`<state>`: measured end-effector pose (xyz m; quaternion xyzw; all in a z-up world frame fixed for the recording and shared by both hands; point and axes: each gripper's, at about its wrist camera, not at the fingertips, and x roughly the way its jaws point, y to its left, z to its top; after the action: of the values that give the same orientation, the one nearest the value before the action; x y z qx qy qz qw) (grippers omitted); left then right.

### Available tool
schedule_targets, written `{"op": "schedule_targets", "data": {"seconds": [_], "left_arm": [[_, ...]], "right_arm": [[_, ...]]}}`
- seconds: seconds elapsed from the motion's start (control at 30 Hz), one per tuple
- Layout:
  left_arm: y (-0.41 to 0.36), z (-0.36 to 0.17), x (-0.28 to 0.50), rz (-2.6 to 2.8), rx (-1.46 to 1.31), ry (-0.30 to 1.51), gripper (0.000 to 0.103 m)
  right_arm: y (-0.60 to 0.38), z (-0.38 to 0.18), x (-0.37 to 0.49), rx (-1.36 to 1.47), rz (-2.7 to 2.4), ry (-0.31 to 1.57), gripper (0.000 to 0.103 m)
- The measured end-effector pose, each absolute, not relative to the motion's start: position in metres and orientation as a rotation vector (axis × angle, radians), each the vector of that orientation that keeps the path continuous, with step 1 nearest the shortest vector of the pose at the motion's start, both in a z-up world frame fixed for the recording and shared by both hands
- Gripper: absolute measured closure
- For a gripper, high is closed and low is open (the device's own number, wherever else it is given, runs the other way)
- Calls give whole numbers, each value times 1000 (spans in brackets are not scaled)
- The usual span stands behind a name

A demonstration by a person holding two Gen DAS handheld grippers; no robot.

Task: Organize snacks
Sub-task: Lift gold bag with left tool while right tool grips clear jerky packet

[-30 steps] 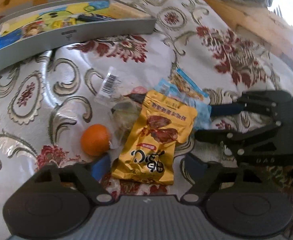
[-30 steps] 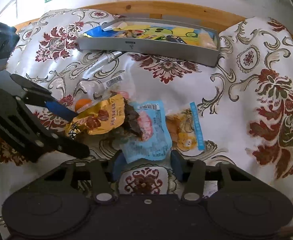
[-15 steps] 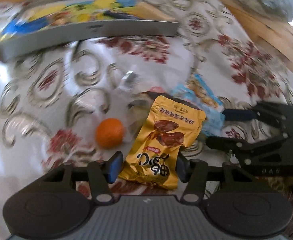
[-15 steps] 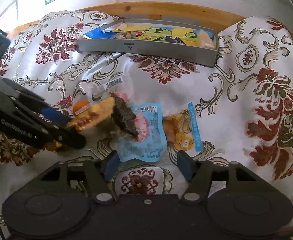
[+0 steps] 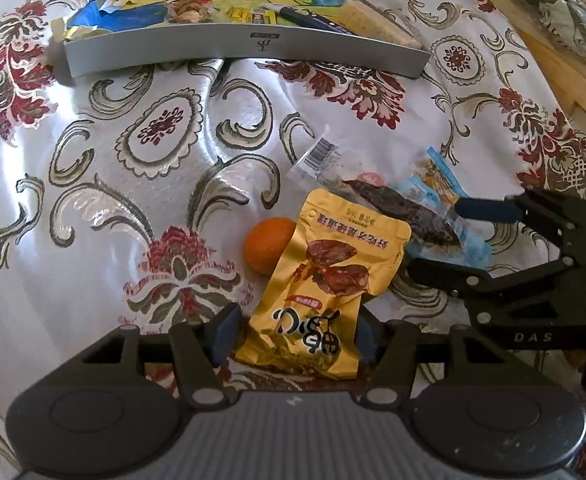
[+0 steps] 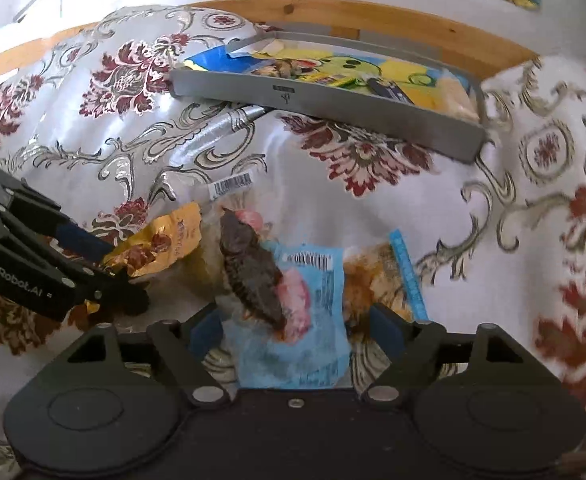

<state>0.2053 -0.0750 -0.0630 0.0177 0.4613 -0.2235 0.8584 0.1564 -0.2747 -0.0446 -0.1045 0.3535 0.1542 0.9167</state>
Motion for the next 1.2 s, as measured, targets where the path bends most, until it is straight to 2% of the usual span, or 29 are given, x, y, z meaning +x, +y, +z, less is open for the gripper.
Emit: {"op": "schedule_targets", "data": {"seconds": [0.13, 0.27, 0.43, 0.5, 0.6, 0.63, 0.77, 1.2], "left_arm": [[-78, -64, 211, -493, 62, 961, 34], [-80, -65, 217, -517, 69, 963, 35], [-74, -65, 217, -520, 55, 966, 47], [-72, -65, 216, -518, 37, 968, 48], [-69, -64, 214, -499, 9, 969, 49], [-68, -64, 212, -489, -5, 967, 49], [-63, -62, 208, -456, -50, 965, 49], [-54, -58, 189, -370, -160, 945, 50]], "right_arm": [[-266, -43, 155, -316, 344, 680, 21], [-259, -42, 153, -404, 395, 648, 21], [-256, -42, 156, -435, 441, 645, 25], [-256, -42, 157, -427, 449, 650, 29], [-253, -42, 154, -438, 457, 646, 39], [-251, -42, 153, -446, 459, 643, 45], [-248, -42, 149, -460, 455, 641, 51], [-246, -43, 122, -362, 353, 634, 56]]}}
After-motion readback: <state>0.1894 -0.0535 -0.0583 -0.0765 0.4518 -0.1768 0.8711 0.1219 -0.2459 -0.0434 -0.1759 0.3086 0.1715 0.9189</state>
